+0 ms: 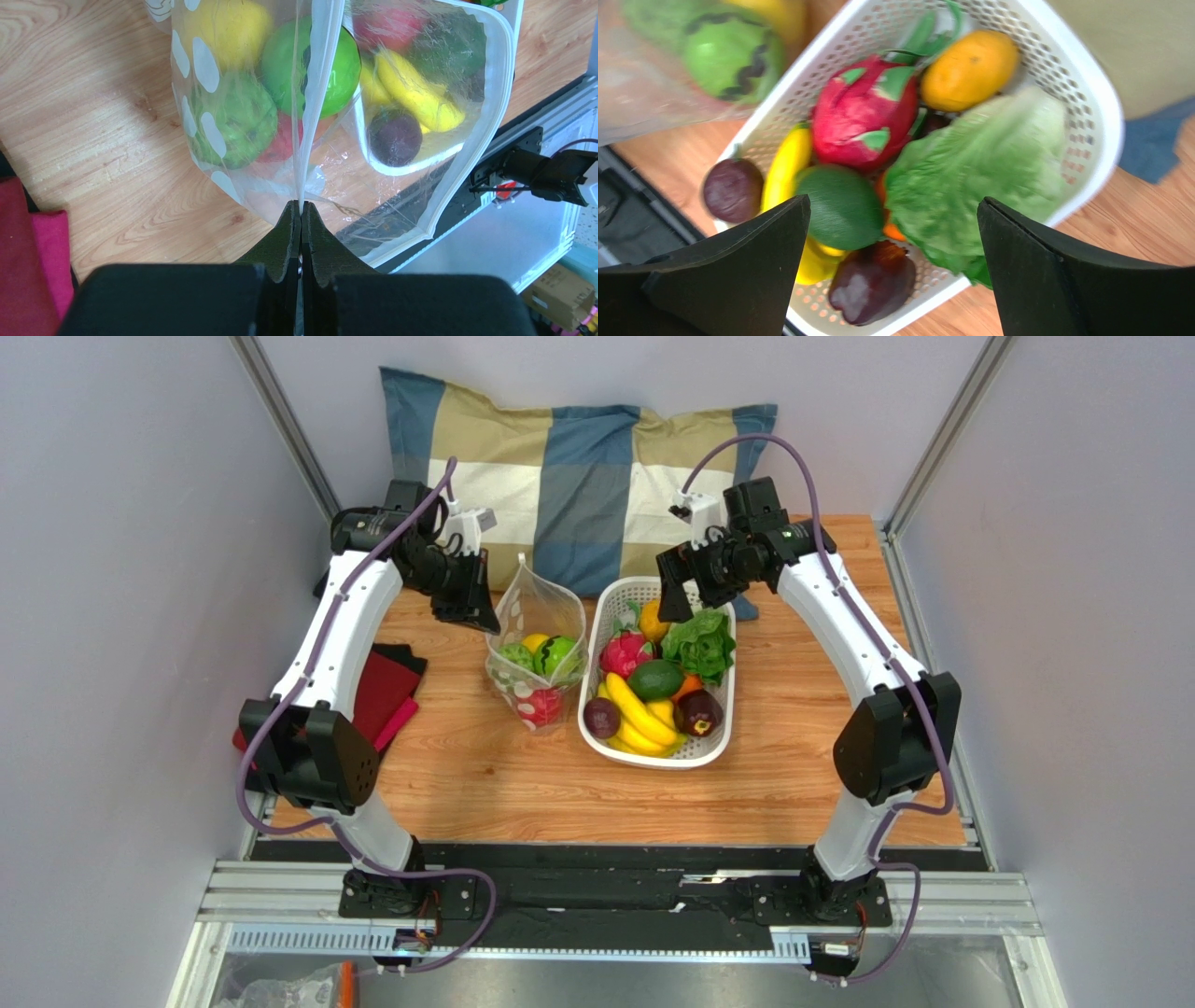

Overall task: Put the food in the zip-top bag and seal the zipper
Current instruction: Pick up the fake vegetable from the bin.

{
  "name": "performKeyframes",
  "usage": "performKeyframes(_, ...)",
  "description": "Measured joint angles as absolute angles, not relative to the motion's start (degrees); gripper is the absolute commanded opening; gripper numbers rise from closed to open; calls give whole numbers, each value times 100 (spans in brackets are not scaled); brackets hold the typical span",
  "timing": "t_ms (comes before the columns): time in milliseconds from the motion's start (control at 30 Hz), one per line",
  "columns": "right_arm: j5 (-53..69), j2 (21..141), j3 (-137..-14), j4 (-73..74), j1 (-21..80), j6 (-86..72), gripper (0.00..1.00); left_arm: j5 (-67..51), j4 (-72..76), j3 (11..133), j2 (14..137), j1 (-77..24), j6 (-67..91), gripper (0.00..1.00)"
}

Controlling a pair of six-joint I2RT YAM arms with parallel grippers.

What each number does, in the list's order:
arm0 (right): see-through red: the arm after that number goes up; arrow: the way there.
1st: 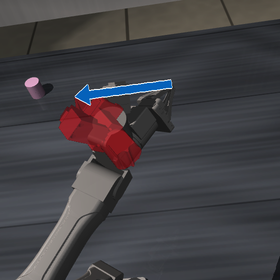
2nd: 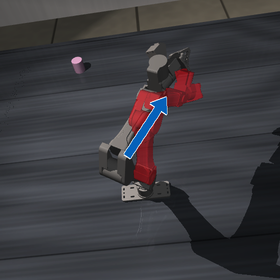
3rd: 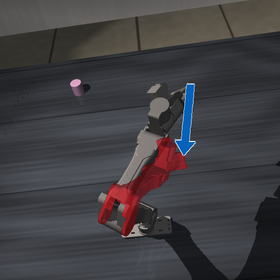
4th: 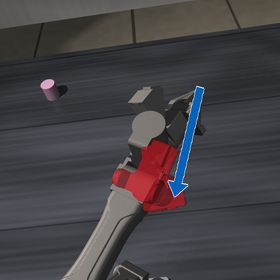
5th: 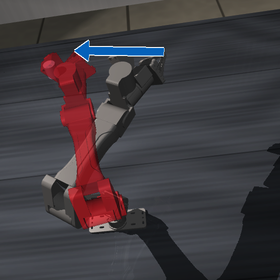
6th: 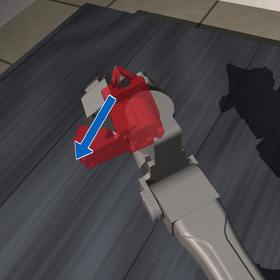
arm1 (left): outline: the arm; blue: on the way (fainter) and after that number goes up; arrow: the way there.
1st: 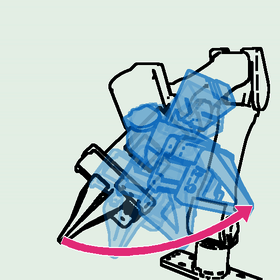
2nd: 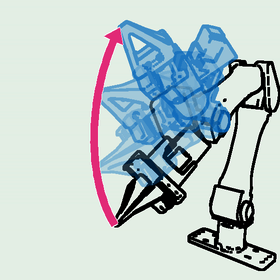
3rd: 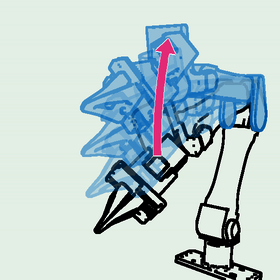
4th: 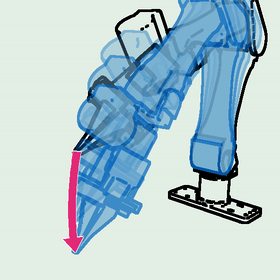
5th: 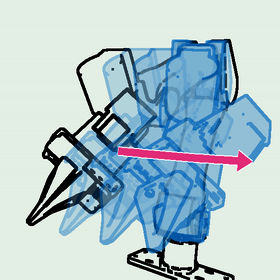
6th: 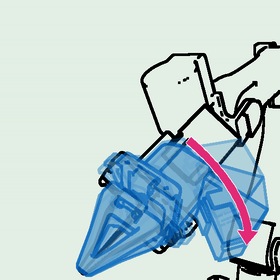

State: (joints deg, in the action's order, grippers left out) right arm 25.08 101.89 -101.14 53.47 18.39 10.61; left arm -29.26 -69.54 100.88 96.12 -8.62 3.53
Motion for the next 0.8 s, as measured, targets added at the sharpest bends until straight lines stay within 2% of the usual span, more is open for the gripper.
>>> performKeyframes(267,1280,10724,-10130,5378,1667,805,94,-2923,-6947,10110,9616,-880,360,0)
performKeyframes(500,978,11194,-10130,5502,1658,585,94,-2908,-6938,10156,9627,-886,362,0)
performKeyframes(600,961,11222,-10130,5535,1658,526,90,-2906,-6938,10156,9627,-886,362,0)
performKeyframes(733,972,11303,-10182,5614,1658,451,77,-2908,-6938,10156,9633,-886,362,0)
performKeyframes(800,1041,11399,-10269,5701,1658,432,58,-2908,-6938,10158,9640,-886,362,0)
